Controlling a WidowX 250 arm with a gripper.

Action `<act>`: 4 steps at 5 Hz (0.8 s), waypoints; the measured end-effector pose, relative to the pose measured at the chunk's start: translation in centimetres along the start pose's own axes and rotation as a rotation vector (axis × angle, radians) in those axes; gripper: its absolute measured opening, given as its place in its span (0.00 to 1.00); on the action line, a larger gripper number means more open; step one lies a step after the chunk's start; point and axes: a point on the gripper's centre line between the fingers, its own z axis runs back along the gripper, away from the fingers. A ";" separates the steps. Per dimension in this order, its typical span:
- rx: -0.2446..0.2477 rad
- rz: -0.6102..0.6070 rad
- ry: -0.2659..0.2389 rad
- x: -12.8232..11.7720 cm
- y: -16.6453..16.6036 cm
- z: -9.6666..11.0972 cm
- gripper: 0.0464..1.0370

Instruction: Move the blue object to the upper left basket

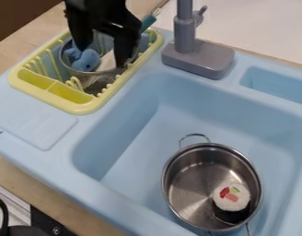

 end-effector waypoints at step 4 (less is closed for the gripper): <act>-0.243 -0.275 -0.065 -6.4 -4.0 3.6 0.96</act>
